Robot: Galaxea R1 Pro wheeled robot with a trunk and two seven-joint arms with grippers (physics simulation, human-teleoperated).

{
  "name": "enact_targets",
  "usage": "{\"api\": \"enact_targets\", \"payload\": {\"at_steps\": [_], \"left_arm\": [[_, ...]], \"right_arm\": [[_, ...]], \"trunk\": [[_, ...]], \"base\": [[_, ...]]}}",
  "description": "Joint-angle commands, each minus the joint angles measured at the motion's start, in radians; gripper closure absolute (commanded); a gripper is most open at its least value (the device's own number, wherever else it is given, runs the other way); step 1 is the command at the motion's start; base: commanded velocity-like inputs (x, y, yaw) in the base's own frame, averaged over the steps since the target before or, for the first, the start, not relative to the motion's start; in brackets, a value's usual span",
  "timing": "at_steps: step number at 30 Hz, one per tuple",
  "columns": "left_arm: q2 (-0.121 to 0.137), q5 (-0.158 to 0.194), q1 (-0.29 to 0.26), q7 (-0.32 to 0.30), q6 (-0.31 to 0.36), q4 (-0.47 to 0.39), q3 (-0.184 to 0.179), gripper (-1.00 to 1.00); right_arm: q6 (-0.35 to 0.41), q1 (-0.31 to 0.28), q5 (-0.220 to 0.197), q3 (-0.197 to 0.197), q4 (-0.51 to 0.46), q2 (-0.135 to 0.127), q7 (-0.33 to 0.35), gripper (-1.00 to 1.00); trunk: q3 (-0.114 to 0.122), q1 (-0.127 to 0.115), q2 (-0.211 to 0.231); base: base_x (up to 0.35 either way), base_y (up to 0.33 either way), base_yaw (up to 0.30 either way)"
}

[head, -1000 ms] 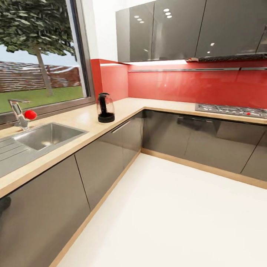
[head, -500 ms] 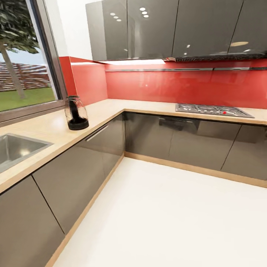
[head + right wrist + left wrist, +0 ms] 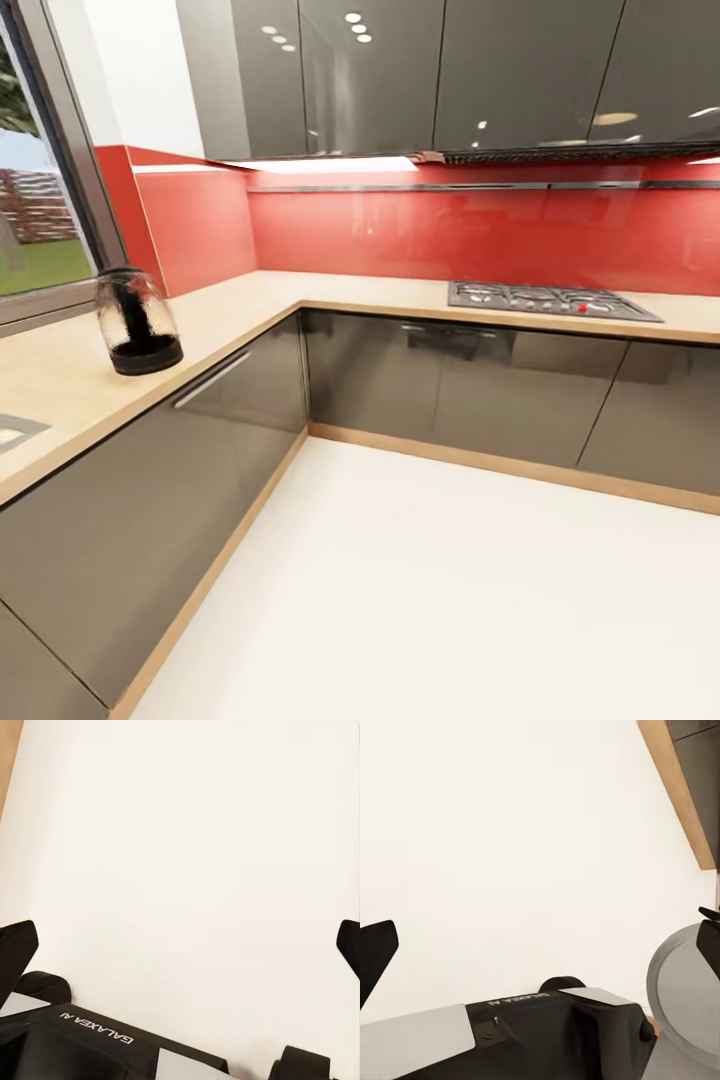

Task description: Set up a coffee station on the kitchen countertop: keep the coffee maker on the countertop, move the bottle of coffee from the kitchen shelf to the counter next to the coffee maker, place a paper coffee filter on top of the coffee maker, put the saucer next to the coffee maker with the coffee cup on the saucer, and place the electric kettle next to the coffee maker.

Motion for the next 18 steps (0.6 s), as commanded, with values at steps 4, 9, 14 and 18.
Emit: {"api": "enact_targets", "payload": {"at_steps": [4,9,14,18], "left_arm": [[0.0,-0.003,-0.001,-0.002,-0.006,0.001,0.002,-1.0],[0.0,-0.003,-0.001,-0.002,-0.006,0.001,0.002,-1.0],[0.001,-0.002,-0.001,-0.002,-0.006,0.001,0.002,-1.0],[0.001,-0.003,-0.001,-0.002,-0.006,0.001,0.002,-1.0]], "right_arm": [[-0.003,-0.001,-0.003,0.0,0.001,0.0,0.003,-1.0],[-0.003,-0.001,-0.003,0.0,0.001,0.0,0.003,-1.0],[-0.003,-0.001,-0.003,0.0,0.001,0.0,0.003,-1.0],[-0.003,-0.001,-0.003,0.0,0.001,0.0,0.003,-1.0]], "trunk": [[-0.001,0.0,0.0],[-0.001,0.0,0.0],[-0.001,0.0,0.0],[-0.001,0.0,0.0]], "base": [[0.323,-0.139,-0.004],[0.323,-0.14,-0.001],[0.323,-0.14,0.0],[0.323,-0.14,0.0]]}}
